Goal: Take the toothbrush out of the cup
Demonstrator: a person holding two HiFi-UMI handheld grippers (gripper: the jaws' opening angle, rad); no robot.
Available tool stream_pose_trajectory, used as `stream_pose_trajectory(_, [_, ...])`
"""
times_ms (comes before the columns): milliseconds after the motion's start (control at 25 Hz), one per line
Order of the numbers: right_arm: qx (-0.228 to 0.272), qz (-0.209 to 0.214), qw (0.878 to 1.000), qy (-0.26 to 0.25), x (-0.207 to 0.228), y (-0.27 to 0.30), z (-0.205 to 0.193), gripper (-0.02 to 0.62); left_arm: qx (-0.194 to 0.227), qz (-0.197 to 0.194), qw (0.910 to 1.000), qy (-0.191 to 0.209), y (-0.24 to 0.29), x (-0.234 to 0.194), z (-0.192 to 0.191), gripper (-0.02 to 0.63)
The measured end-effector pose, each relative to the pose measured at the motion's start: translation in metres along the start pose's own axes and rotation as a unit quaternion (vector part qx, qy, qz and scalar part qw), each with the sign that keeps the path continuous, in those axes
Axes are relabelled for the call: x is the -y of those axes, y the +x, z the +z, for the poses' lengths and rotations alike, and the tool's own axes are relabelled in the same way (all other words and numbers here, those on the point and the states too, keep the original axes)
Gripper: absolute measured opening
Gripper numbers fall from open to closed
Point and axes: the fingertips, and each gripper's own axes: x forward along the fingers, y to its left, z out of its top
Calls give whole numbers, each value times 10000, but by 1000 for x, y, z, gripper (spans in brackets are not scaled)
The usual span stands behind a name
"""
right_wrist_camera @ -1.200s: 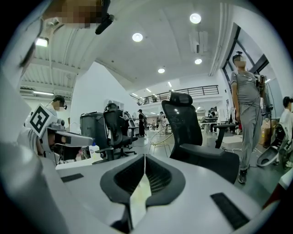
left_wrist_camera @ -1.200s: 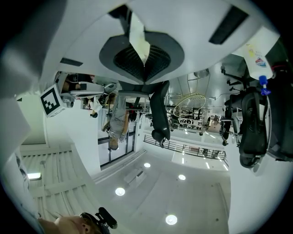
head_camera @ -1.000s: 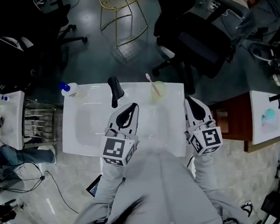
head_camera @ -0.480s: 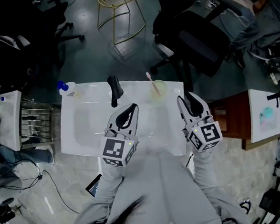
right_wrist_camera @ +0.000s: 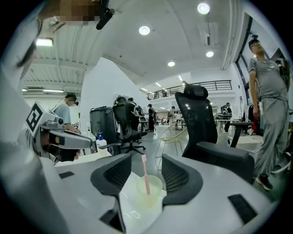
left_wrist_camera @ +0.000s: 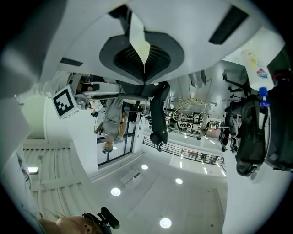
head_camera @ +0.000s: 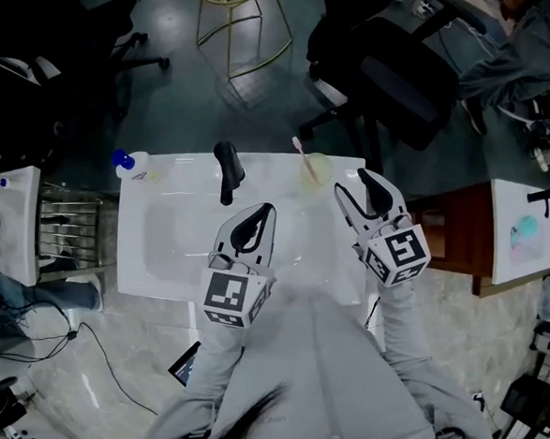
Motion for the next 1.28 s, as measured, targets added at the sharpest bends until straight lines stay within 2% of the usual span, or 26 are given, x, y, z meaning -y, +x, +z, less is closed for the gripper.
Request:
stream_pose_trajectory(320, [-326,406,9981,-326,-13,38,-18,202,-98,111,9998,-132,-2,-5,-13,28])
stream_pose_trajectory(720, [-873,897,9900,-644,-24,89,-48,226,-309,247,9988,-293,-4,-15,-32,28])
stream_pose_trajectory(1280, [-1447,967,9772,-1212,-21,131,-76,229,-435,227,9976,-488,3,-24,-53,28])
